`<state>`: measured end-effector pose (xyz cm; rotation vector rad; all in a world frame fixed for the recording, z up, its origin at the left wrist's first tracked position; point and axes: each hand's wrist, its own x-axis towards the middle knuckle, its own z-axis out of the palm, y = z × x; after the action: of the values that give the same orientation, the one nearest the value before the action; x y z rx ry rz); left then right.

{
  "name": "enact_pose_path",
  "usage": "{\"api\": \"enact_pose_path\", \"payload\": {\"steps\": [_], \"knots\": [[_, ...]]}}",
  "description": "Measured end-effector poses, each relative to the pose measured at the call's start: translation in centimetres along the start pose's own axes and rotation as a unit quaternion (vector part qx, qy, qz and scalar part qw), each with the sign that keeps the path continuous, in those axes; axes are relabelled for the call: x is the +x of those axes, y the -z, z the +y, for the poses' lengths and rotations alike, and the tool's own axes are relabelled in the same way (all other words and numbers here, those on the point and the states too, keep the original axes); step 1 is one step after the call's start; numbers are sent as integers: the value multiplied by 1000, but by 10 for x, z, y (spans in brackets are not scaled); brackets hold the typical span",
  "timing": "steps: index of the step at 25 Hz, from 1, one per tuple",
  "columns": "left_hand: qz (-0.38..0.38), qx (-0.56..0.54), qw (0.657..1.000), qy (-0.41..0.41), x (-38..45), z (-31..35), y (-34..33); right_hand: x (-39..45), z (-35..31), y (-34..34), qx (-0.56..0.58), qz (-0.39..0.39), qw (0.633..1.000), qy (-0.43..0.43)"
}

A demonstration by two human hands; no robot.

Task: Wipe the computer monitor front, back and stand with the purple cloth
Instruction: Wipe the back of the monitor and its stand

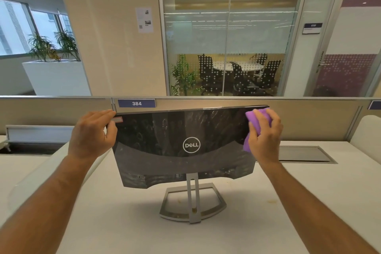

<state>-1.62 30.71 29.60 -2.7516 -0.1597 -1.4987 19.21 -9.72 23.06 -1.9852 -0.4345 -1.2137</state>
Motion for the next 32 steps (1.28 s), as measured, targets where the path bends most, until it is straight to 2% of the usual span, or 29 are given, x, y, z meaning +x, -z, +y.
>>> {"api": "enact_pose_path", "payload": {"steps": [1, 2, 3, 4, 5, 7, 8, 9, 10, 12, 13, 14, 15, 16, 17, 18, 19, 21, 22, 23, 24, 25, 26, 27, 28, 29, 30, 31, 32], "knots": [[0, -2, 1000, 2, 0, 0, 0, -5, -2, -1, -23, -37, 993, 107], [2, -4, 1000, 5, 1, 0, -1, -9, -1, -1, -46, -86, 972, 213], [3, -7, 1000, 9, 1, 0, -1, -9, 2, 0, -68, -118, 951, 279], [2, -9, 1000, 12, 1, 1, -1, -8, 6, 1, -75, -123, 947, 288], [3, -10, 1000, 13, 1, 1, -1, -6, 10, 0, -69, -99, 963, 242], [3, -11, 1000, 12, 2, 0, -1, 3, 9, -1, -20, -20, 998, 50], [2, -12, 1000, 12, 2, 0, -1, 5, 6, -1, -3, 4, 1000, -11], [2, -12, 1000, 12, 2, 0, -1, 7, 4, -2, -8, 6, 1000, -6], [4, -12, 1000, 12, 2, 0, -1, 7, 3, -1, -26, -14, 998, 60], [9, -12, 1000, 15, 2, 0, -2, 2, 7, 3, -68, -102, 957, 262], [10, -12, 1000, 15, 2, 0, -3, 4, 11, 6, -76, -113, 946, 293], [12, -12, 1000, 14, 2, 0, -4, 6, 15, 7, -67, -89, 959, 261], [13, -12, 1000, 13, 2, -1, -4, 9, 19, 6, -34, -45, 983, 173], [13, -12, 1000, 12, 1, -2, -5, 10, 20, 6, 15, 1, 999, 49], [12, -12, 1000, 11, 1, -3, -5, 9, 18, 6, 43, 32, 998, -42], [12, -12, 1000, 12, 0, -3, -6, 7, 18, 5, 43, 37, 997, -53], [12, -11, 1000, 12, -1, -4, -7, 5, 21, 4, 21, 19, 1000, 2], [14, -9, 1000, 11, -1, -4, -8, -4, 28, 5, -40, -61, 980, 185], [15, -7, 1000, 10, 0, -4, -8, -2, 32, 8, -66, -84, 966, 236], [14, -6, 1000, 7, 0, -3, -8, 0, 35, 9, -77, -78, 967, 228], [14, -3, 1000, 4, 1, -3, -8, 2, 36, 8, -69, -53, 983, 163], [13, 1, 1000, 1, 1, -2, -8, 3, 32, 6, -38, -17, 998, 55], [12, 5, 1000, -2, 1, -2, -9, 1, 25, 4, -9, 7, 1000, -21], [10, 6, 1000, -3, 0, -2, -9, -2, 21, 2, 0, 6, 1000, -19], [10, 6, 1000, -4, -1, -2, -9, -5, 18, 0, -16, -15, 999, 49], [10, 5, 1000, -3, -1, -3, -10, -10, 17, -1, -34, -57, 986, 155], [10, 5, 1000, -2, -1, -3, -10, -12, 18, 1, -57, -97, 960, 257], [9, 4, 1000, 1, -1, -3, -10, -8, 20, 3, -71, -116, 942, 306], [8, 4, 1000, 4, -1, -3, -10, -3, 22, 4, -70, -110, 948, 292]]}}
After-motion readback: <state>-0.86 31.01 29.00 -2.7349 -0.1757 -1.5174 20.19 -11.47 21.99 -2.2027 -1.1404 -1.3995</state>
